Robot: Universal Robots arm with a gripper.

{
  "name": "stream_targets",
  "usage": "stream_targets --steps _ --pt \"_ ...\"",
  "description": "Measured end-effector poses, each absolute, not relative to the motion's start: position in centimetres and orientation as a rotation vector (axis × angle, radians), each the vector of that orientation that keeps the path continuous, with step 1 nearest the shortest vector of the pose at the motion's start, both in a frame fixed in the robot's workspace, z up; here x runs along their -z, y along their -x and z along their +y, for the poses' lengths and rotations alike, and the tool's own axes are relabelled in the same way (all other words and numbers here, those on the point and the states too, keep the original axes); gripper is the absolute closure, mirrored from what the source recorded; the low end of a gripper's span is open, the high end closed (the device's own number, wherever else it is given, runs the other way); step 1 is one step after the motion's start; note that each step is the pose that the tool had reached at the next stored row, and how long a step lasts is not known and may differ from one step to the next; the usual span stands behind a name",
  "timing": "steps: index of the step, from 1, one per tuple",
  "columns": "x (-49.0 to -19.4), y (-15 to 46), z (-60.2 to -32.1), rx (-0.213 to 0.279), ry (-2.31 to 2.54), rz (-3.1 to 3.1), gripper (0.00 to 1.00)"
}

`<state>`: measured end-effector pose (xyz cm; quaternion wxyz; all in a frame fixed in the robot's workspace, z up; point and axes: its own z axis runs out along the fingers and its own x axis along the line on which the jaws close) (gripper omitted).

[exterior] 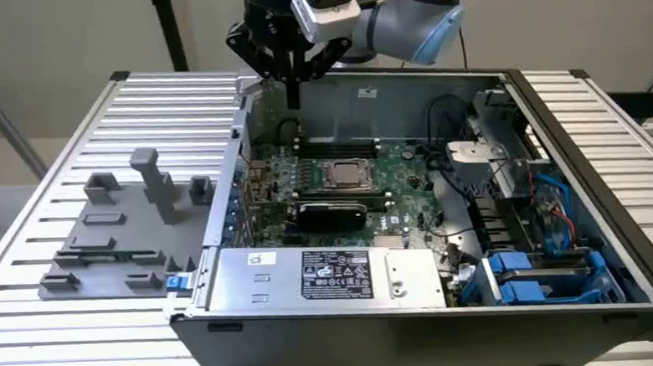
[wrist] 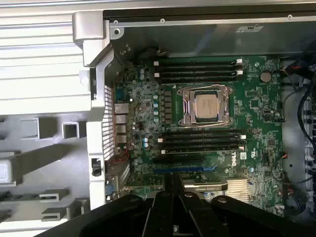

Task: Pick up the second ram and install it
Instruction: 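Reach for the second ram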

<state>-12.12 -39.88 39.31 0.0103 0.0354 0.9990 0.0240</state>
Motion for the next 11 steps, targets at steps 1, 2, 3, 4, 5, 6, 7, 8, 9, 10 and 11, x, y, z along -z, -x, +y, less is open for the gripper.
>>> stream_targets --steps 1,2,3,4,5,6,7,8,9,10,11 --pt "-39.31 12.12 -39.88 -0.075 -0.11 3.118 1.0" --pt "-39.31 12.12 -39.88 -0.075 -0.11 3.118 1.0" --pt "-39.31 12.12 -39.88 -0.075 -0.11 3.118 1.0" --pt "-39.31 12.12 -39.88 -0.075 -0.11 3.118 1.0" --pt "-39.32 12.12 -39.88 -0.075 -0.11 3.118 1.0" --pt "-39.31 12.12 -39.88 -0.075 -0.11 3.118 1.0" --pt "-39.32 12.12 -39.88 -0.075 -0.11 3.118 1.0" --pt "-39.32 12.12 -39.88 -0.075 -0.11 3.118 1.0" --pt "-39.32 12.12 -39.88 -0.075 -0.11 3.118 1.0" --pt "-39.33 12.15 -39.88 -0.075 -0.11 3.118 1.0" --pt "-39.34 12.28 -39.9 -0.074 -0.111 3.118 1.0"
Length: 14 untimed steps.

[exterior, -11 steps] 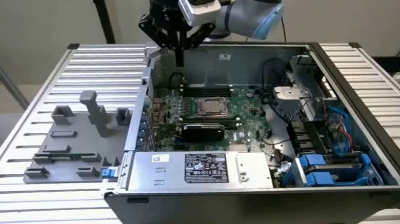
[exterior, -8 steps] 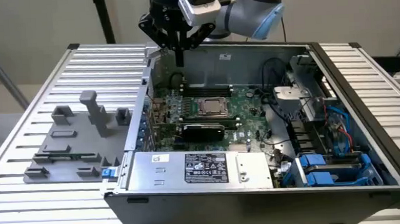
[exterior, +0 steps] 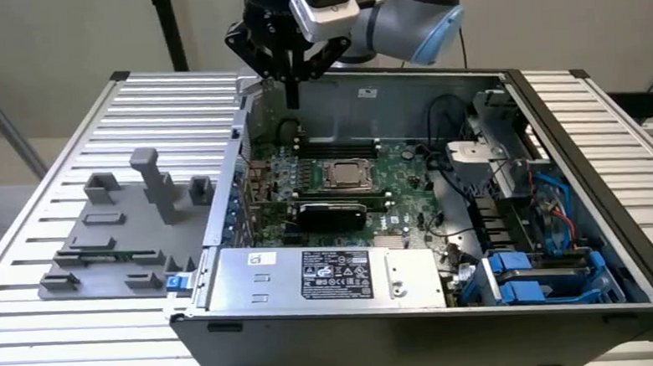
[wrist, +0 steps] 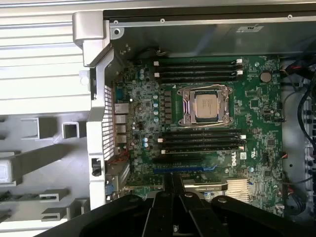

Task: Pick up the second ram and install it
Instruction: 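Reach for the second ram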

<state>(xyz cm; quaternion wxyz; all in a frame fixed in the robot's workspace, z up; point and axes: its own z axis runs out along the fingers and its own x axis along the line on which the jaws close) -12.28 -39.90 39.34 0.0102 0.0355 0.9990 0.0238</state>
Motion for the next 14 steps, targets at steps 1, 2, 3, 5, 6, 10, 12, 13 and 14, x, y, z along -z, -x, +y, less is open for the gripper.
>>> stream_targets --steps 1,2,3,5,6,10,12,13,14 --pt "-39.3 12.5 -40.0 -0.074 -0.111 3.118 1.0" --pt "-39.3 12.8 -40.2 -0.075 -0.11 3.118 1.0" --pt "-39.3 13.2 -40.4 -0.075 -0.11 3.118 1.0" --pt "-39.3 14.0 -40.9 -0.075 -0.11 3.117 1.0" --pt "-39.3 14.4 -41.2 -0.075 -0.11 3.117 1.0" --pt "-39.3 16.2 -42.1 -0.075 -0.11 3.117 1.0" --pt "-39.3 17.1 -42.5 -0.075 -0.11 3.116 1.0" --pt "-39.3 17.6 -42.6 -0.075 -0.11 3.116 1.0" --pt "-39.3 18.0 -42.8 -0.075 -0.11 3.116 1.0"
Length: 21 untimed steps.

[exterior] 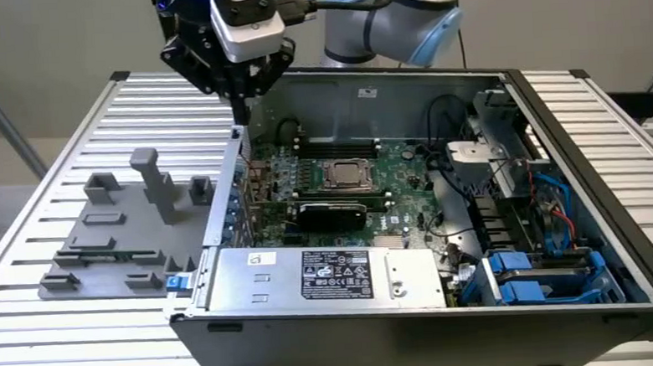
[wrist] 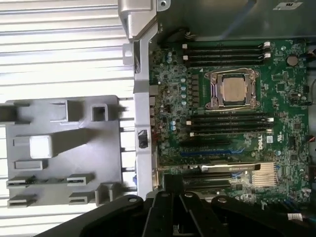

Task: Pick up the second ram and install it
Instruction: 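Reach for the second ram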

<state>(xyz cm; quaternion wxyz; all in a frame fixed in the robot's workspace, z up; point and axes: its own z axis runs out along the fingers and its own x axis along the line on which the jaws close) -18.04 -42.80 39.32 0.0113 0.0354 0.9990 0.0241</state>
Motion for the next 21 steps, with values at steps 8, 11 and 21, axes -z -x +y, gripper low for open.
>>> stream_targets --steps 8,11,21 --pt "-39.3 21.7 -43.7 -0.075 -0.11 3.115 1.0" --pt "-39.1 23.0 -43.9 -0.075 -0.11 3.116 1.0" --pt "-38.1 27.6 -44.2 -0.075 -0.11 3.115 1.0"
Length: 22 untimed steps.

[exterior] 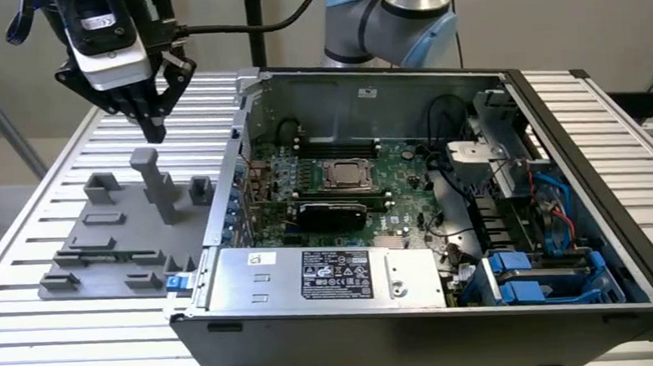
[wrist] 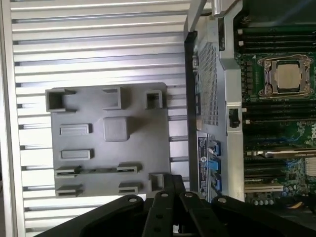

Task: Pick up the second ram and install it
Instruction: 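Reach for the second ram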

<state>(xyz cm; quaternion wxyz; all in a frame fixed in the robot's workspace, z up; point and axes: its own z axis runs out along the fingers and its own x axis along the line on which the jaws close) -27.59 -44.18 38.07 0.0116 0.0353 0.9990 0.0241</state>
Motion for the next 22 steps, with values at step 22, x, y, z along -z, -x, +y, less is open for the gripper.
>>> stream_targets --steps 22 --pt "-34.9 37.2 -44.4 -0.075 -0.109 3.115 1.0"
